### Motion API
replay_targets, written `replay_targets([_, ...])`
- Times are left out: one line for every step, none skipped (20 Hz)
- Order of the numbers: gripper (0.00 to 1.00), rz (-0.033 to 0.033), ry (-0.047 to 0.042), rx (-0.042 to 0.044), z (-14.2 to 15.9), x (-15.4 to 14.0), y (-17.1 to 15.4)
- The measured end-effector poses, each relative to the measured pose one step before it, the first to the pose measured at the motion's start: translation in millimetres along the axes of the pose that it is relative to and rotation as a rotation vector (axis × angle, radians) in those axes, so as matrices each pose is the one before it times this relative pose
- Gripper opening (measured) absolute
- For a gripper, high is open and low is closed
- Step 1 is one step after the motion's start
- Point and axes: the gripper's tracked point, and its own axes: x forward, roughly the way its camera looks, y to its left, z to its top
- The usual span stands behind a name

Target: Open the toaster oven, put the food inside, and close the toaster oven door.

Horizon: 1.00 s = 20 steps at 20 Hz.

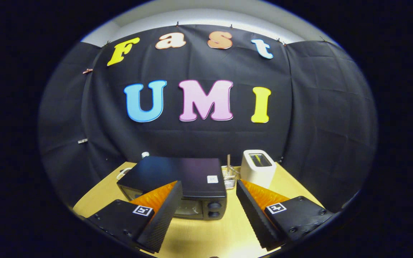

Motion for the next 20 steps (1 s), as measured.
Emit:
replay_targets([0.99,-0.0181,-0.02611,0.00754,9.41,-4.23,-13.44])
replay_targets([0.99,-0.01897,-0.02987,-0.0005,9.01,-4.26,-14.33])
replay_targets([0.99,-0.02133,-0.02729,-0.00446,8.33,-3.33,-15.41])
replay_targets([0.99,-0.01664,-0.02472,-0.0063,7.43,-5.09,-12.79])
replay_targets([0.98,-0.01222,-0.01651,-0.00608,4.38,-4.94,-9.16])
replay_targets([0.98,-0.01195,-0.00783,0.00037,3.46,-5.91,-8.86])
replay_targets([0.98,-0.00631,-0.00532,0.0079,4.89,-6.27,-6.95])
replay_targets([0.98,-0.00559,-0.00209,0.0104,2.63,-6.66,-4.89])
replay_targets([0.98,-0.00566,0.00093,0.00988,1.65,-7.22,-4.52])
replay_targets([0.99,-0.00284,0.00057,0.00702,1.59,-6.98,-3.3])
replay_targets([0.99,-0.00035,0.00278,0.00692,-0.49,-6.72,-2.22])
replay_targets([0.98,0.00264,0.01215,0.0085,-2.28,-5.18,-0.66])
replay_targets([0.98,0.00721,0.01674,0.00808,-4.39,-5.65,0.98])
replay_targets([0.98,0.00634,0.01044,0.00054,-4.17,-1.86,0.22])
replay_targets([0.98,-0.00075,0.00917,-0.00512,-2.11,0.49,-1.2])
replay_targets([0.98,-0.00137,0.00436,-0.00636,-0.44,1.41,-0.54])
replay_targets([0.98,0.00403,0.00354,-0.00316,-0.96,1.49,1.22])
replay_targets([0.99,0.00493,0.00386,0.00152,-0.95,0.58,1.31])
replay_targets([0.99,0.00484,0.00114,0.00204,1.09,0.47,2.22])
replay_targets([0.99,0.00136,-0.00009,0.00113,0.43,0.37,0.67])
